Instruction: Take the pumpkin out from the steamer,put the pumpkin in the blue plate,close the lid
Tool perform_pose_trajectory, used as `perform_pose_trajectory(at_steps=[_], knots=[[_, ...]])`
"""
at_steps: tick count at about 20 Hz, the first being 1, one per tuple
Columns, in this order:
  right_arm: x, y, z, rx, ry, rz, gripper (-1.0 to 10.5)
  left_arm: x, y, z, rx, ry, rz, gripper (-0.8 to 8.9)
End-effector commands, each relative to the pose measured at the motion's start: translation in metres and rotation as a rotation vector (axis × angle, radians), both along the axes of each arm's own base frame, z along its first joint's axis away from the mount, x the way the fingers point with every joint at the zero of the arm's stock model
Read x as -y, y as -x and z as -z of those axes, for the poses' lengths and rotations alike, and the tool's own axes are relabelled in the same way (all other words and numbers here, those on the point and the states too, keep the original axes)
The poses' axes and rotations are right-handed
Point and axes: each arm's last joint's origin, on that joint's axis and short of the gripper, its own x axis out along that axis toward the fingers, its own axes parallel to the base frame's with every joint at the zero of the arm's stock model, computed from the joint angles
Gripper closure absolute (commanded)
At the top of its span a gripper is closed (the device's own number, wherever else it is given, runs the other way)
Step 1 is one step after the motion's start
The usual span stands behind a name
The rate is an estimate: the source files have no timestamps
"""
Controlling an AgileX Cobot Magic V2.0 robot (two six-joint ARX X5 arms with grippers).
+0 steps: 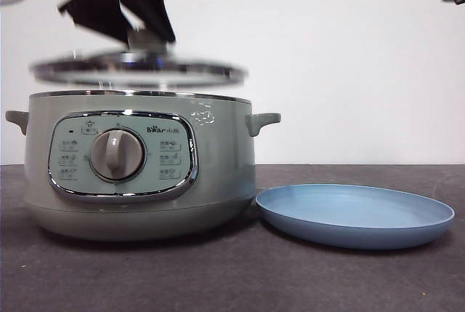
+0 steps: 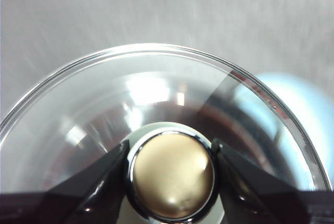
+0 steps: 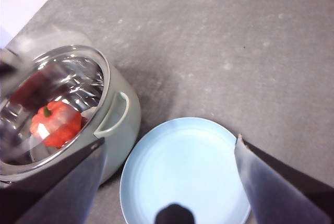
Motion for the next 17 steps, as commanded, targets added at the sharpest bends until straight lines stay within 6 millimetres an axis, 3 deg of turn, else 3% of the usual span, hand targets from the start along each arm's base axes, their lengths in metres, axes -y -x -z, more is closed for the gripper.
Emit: perform_pose_trajectory(at_steps=[1,6,13,17], knots=[[-0.012,-0.008,0.003,0.001,-0.001,-0.054,5.4,-0.01,0.02,-0.041,0.167,0.05,-0.019,8.21],[-0.06,-0.034,0.015,-0.006,-0.033,-0.215,5.4,-0.037,0.067,-0.075,0.302,0.022,-0.162,8.22],[-0.172,-0.077,0.012,-0.074,0.087,-0.49,4.4,-0.072,0.125,-0.098,0.433,-0.115,-0.415,8.21],[-0.232,-0.097,0.015,-0.132,0.248,-0.61,4.3,-0.081,0.138,-0.095,0.417,-0.199,-0.501,8.22]])
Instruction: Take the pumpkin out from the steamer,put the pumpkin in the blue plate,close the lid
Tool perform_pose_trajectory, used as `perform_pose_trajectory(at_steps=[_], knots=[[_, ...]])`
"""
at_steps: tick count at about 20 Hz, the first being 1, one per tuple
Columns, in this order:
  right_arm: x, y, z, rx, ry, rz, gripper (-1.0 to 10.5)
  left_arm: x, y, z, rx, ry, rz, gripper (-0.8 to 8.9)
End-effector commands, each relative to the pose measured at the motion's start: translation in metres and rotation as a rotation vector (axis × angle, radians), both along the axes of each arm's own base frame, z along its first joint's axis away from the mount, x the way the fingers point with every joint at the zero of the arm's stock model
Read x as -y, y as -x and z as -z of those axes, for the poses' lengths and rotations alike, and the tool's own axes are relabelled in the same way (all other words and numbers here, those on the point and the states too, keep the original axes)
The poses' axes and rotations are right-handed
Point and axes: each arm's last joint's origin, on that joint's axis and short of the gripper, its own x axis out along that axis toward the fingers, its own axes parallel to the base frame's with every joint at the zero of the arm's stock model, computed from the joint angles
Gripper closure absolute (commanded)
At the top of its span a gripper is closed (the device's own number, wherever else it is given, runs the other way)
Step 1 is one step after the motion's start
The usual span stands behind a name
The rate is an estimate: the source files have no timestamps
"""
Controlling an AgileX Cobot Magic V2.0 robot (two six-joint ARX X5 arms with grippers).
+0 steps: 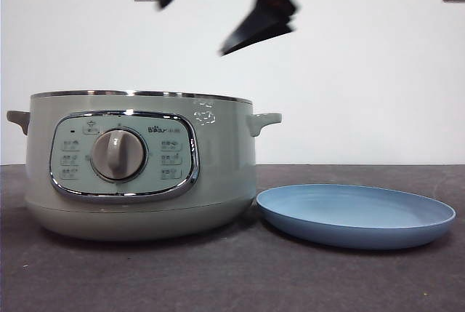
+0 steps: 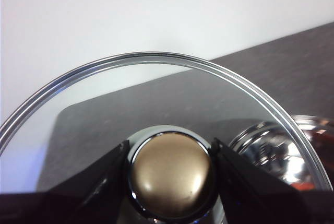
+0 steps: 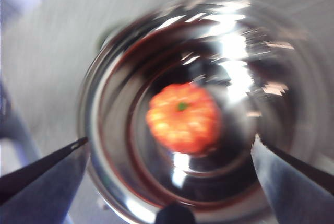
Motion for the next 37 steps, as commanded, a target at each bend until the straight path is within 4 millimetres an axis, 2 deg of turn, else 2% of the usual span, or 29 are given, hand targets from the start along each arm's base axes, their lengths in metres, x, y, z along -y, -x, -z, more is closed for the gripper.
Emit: perform_pose_trajectory(at_steps=[1,4,6,11,14,15,17,18,20,23,24,26,28,30,33,37], knots=[[-0.033,-0.013,0.006,0.046,0.103,-0.055,4.3,-0.003,0.005,-0.006,0.033,-0.031,-0.034,8.22],[-0.064,-0.022,0.025,0.069,0.212,-0.07,4.3,-0.005,0.006,-0.003,0.001,-0.054,-0.055,8.22],[-0.076,-0.025,0.041,0.069,0.247,-0.076,4.3,-0.005,0.006,-0.001,-0.012,-0.061,-0.055,8.22],[-0.091,-0.034,0.081,0.015,0.304,-0.098,4.4,-0.005,0.006,-0.001,-0.018,-0.063,-0.054,8.22],[-0.093,-0.036,0.092,-0.001,0.322,-0.099,4.5,-0.005,0.006,0.0,-0.022,-0.065,-0.054,8.22],[-0.093,-0.036,0.092,-0.004,0.321,-0.096,5.0,-0.005,0.007,0.0,-0.028,-0.068,-0.053,8.22],[-0.095,-0.033,0.092,-0.003,0.32,-0.102,8.3,-0.005,0.007,0.001,-0.033,-0.07,-0.053,8.22],[-0.095,-0.033,0.089,0.001,0.315,-0.101,9.4,-0.005,0.007,0.001,-0.032,-0.07,-0.053,8.22],[-0.091,-0.029,0.072,0.028,0.289,-0.097,9.5,-0.005,0.007,0.0,-0.03,-0.067,-0.049,8.22],[-0.068,-0.013,0.018,0.118,0.28,-0.035,9.5,-0.003,0.005,-0.001,-0.022,-0.048,-0.013,8.21],[-0.049,-0.008,0.001,0.126,0.313,0.015,9.5,-0.001,0.002,-0.002,-0.007,-0.031,0.015,8.21],[-0.014,-0.006,-0.017,0.084,0.395,0.146,9.6,0.002,-0.004,-0.005,0.026,-0.011,0.031,8.22],[0.021,-0.006,-0.024,0.057,0.484,0.319,9.6,0.005,-0.005,-0.007,0.045,0.02,0.101,8.22],[0.05,0.0,-0.015,0.056,0.515,0.471,9.6,0.005,-0.005,-0.009,0.065,0.029,0.104,8.22],[0.081,0.023,0.011,0.087,0.451,0.55,9.6,0.006,-0.006,-0.01,0.07,0.035,0.119,8.22],[0.103,0.05,0.046,0.145,0.352,0.582,9.5,0.007,-0.007,-0.009,0.065,0.042,0.135,8.22]])
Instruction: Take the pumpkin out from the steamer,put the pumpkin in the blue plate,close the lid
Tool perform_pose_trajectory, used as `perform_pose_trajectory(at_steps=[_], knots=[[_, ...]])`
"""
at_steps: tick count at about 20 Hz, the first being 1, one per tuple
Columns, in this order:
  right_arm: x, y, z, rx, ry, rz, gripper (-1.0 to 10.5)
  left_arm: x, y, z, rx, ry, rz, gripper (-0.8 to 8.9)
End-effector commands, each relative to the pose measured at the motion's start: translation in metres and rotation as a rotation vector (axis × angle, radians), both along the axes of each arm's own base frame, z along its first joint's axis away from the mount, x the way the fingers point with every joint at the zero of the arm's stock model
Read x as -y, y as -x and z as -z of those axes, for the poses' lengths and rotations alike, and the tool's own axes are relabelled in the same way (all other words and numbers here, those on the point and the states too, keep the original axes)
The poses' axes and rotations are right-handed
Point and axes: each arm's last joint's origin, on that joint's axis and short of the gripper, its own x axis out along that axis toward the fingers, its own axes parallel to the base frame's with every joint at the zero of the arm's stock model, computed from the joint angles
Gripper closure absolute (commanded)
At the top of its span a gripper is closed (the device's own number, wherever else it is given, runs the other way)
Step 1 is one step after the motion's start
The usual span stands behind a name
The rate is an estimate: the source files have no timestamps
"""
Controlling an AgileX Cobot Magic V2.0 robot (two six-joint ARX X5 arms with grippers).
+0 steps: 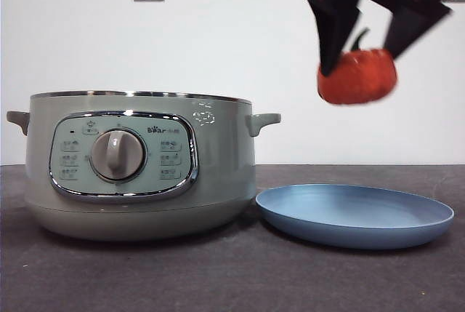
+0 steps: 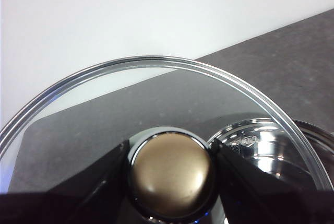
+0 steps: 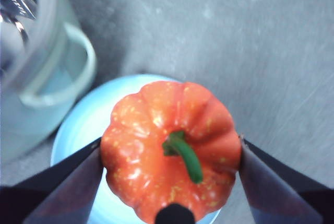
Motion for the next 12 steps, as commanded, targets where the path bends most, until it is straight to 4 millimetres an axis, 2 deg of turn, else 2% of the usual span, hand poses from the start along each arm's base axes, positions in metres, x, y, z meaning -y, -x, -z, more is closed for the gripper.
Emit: perform_pose_trajectory(at_steps=[1,5,8,12], knots=[[0.004,0.007,0.026,-0.012,-0.025,-0.002,9.5,0.0,0.0,-0.008,0.057,0.02,0.019,8.22],[0.005,-0.002,0.054,-0.089,-0.056,-0.025,9.3,0.005,-0.008,-0.005,0.029,0.019,0.044,8.22],[0.004,-0.016,0.07,-0.146,-0.084,-0.043,8.3,0.008,-0.012,-0.003,0.012,0.03,0.072,8.22],[0.008,-0.034,0.097,-0.219,-0.075,-0.009,8.1,0.01,-0.015,-0.001,-0.002,0.04,0.085,8.22]])
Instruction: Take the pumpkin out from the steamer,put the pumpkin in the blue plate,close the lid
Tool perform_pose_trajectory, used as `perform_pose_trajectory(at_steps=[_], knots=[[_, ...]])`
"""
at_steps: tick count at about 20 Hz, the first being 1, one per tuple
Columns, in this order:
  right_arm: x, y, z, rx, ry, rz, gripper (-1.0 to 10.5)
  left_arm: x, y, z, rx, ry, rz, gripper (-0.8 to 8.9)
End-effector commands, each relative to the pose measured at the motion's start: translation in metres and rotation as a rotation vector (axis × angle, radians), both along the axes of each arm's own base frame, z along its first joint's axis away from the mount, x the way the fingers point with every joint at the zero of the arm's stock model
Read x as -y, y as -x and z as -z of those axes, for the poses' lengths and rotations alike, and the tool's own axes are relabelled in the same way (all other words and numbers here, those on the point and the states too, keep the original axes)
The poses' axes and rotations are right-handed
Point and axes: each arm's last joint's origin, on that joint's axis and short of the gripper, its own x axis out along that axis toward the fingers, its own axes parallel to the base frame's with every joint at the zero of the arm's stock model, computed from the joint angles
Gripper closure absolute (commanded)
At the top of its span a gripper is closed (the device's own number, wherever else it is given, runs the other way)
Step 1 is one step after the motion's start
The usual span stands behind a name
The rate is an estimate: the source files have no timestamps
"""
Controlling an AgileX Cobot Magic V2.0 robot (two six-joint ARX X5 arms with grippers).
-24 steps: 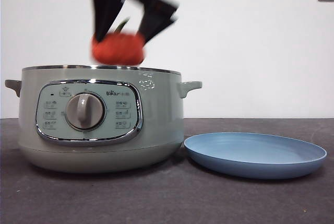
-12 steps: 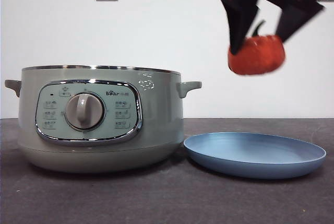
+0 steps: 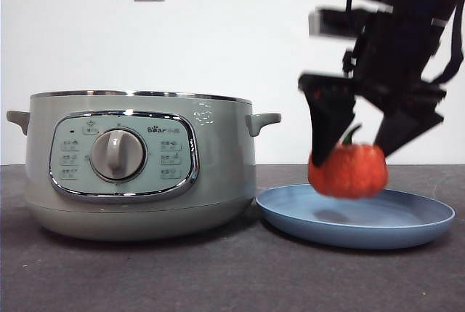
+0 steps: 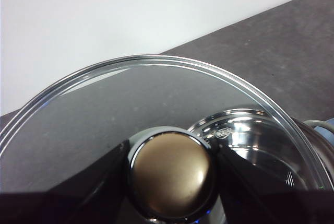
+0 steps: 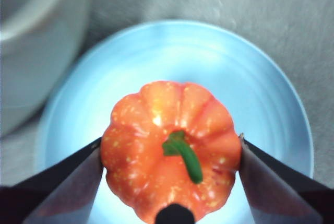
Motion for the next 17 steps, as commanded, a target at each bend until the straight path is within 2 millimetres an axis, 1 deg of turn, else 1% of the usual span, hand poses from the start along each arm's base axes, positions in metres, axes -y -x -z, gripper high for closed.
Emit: perform_pose_trajectory(at_steps=[1,3,5,6,7,10,12,14,16,17], knots=[[0.003,-0.006,0.016,-0.06,0.01,0.01,8.1,-0.001,0.002,-0.01,0.064,0.031,-0.004,8.22],[0.004,-0.008,0.023,-0.098,0.001,0.006,7.9,-0.001,0.002,-0.01,0.066,0.032,-0.004,8.21],[0.004,-0.009,0.024,-0.098,-0.006,0.025,5.7,-0.001,0.002,-0.01,0.065,0.033,-0.002,8.22],[0.004,-0.009,0.024,-0.1,-0.014,0.037,4.9,-0.001,0.002,-0.01,0.063,0.033,0.0,8.22],[0.004,-0.009,0.024,-0.101,-0.015,0.038,4.7,-0.001,0.002,-0.01,0.063,0.033,0.001,8.22],[0.004,-0.009,0.023,-0.097,-0.016,0.037,4.7,0.001,0.002,-0.01,0.055,0.052,0.048,8.22],[0.005,-0.007,0.018,-0.085,-0.024,0.035,4.7,0.001,0.002,-0.009,0.053,0.051,0.048,8.22],[0.006,-0.004,0.008,-0.053,-0.042,0.034,4.7,0.002,0.002,-0.008,0.045,0.064,0.073,8.22],[0.009,0.002,-0.009,-0.003,-0.07,0.032,4.7,0.004,0.0,-0.003,0.033,0.101,0.11,8.22],[0.011,0.005,-0.018,0.03,-0.087,0.031,4.7,0.005,-0.003,0.002,0.029,0.116,0.108,8.22]])
